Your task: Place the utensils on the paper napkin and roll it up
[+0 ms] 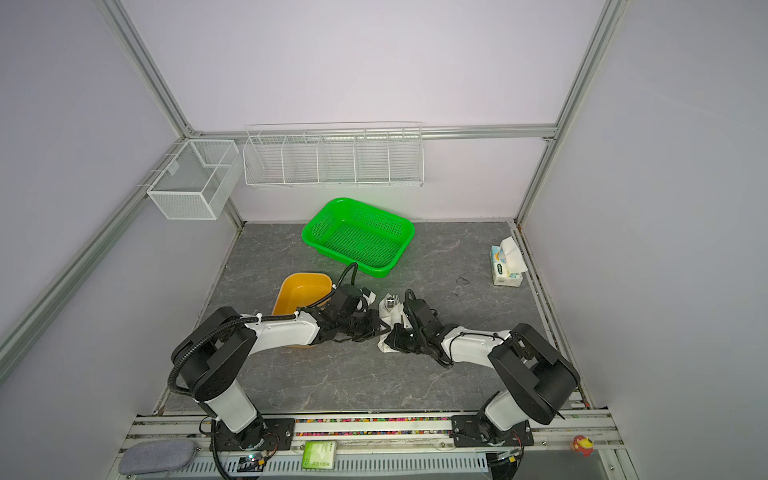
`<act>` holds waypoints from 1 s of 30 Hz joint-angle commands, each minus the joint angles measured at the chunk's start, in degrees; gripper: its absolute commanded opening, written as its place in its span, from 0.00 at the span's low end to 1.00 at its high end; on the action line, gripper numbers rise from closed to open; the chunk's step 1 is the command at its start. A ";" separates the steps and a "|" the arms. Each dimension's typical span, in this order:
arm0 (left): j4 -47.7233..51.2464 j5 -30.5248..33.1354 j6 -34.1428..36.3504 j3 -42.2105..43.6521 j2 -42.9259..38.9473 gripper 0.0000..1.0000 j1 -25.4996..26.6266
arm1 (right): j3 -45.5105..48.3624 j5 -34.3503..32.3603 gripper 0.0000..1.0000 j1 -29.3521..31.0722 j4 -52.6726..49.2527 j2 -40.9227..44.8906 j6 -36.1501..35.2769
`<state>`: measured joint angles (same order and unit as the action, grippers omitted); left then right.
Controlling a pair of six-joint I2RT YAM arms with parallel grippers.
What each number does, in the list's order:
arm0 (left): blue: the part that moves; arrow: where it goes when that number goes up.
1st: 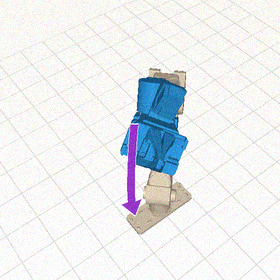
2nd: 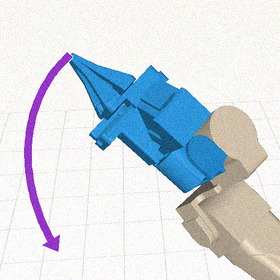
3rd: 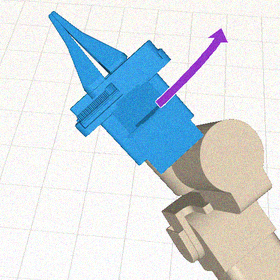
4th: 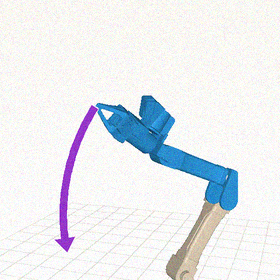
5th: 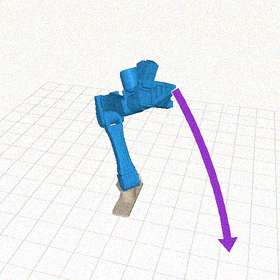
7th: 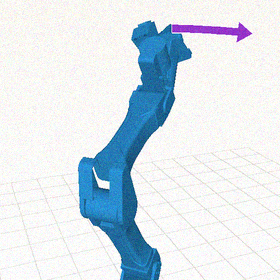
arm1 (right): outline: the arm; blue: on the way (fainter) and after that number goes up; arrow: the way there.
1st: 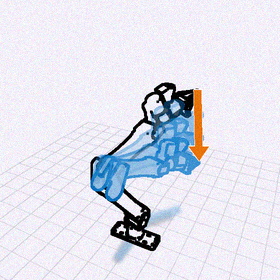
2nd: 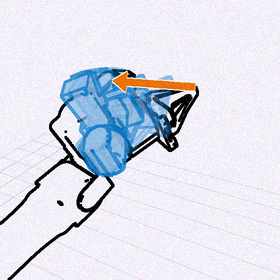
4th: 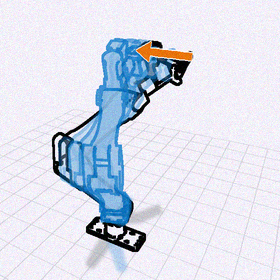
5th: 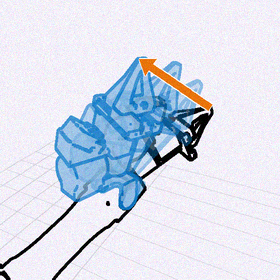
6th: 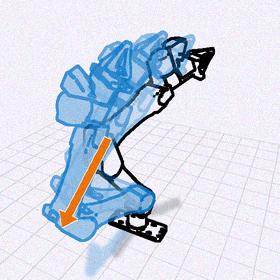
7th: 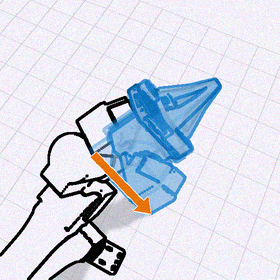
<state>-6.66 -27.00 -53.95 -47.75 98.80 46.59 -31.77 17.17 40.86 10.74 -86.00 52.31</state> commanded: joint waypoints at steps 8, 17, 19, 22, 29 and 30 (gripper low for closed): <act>-1.17 0.20 -0.37 -2.83 3.03 0.00 0.35 | 2.23 -2.96 0.13 -0.57 -4.73 2.51 1.47; -1.68 -1.09 -1.02 -4.14 2.68 0.00 0.47 | 3.42 -0.91 0.10 -0.72 -1.30 -1.48 1.88; -2.38 -1.67 -1.67 -4.53 2.66 0.00 0.60 | 3.88 -1.11 0.10 -0.78 -0.79 -2.09 2.30; -2.98 -2.41 -2.26 -5.10 3.13 0.00 0.78 | 4.26 -1.26 0.10 -0.78 -0.72 -2.07 2.41; -5.18 -3.98 -3.68 -6.23 5.69 0.00 1.70 | 5.01 -1.66 0.09 -0.99 -0.73 -1.38 2.44; -5.21 -3.97 -3.85 -6.28 6.08 0.00 1.70 | 5.13 -1.58 0.10 -1.04 -0.49 -1.30 2.44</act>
<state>-9.43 -29.91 -56.38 -52.27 103.37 47.90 -28.53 16.49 40.21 12.82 -86.43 53.60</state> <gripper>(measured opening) 0.047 0.095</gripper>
